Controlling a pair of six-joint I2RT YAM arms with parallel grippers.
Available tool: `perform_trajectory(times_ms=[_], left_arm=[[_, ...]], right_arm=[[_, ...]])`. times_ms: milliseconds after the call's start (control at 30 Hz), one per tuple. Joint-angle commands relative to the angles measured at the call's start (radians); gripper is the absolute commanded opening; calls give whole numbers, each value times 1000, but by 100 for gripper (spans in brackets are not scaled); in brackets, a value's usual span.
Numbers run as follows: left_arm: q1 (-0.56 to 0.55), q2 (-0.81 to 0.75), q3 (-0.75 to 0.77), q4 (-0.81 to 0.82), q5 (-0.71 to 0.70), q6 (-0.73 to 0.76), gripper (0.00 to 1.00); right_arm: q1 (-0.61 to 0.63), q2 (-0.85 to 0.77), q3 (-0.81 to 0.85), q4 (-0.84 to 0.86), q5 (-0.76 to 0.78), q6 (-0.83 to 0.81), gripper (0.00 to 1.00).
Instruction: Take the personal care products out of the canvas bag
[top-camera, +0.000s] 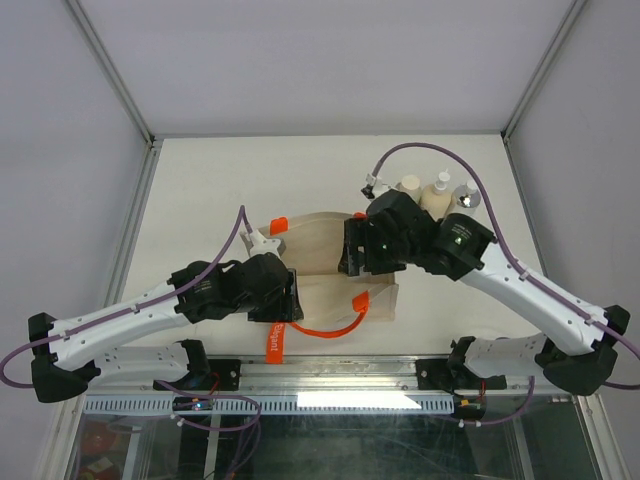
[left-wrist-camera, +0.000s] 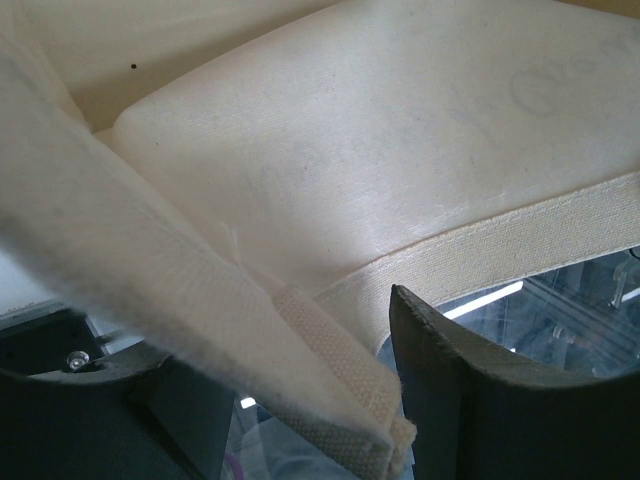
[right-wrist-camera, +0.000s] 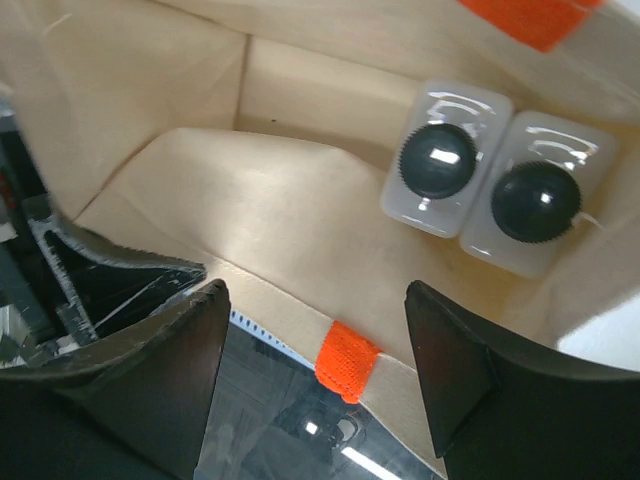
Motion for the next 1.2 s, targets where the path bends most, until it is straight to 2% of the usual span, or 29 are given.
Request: perform_trajectory(times_ms=[0,167,600,867,1167], left_arm=[[-3,4,10,84,22,20,57],[-2,-3,7,85,27,21,57],[-3,-34,-13,85,31,12,57],[-3,-35,-17,88,29,8,57],[-3,-23,-13,94,25,16,58]], right_arm=[[15,14,27,-39,143,84,73],[23,100,44,-67,268,102,67],[36,221,12,-72,347,169,51],[59,294,13,-120,413,221,54],[64,354,-18,-89,441,225,55]])
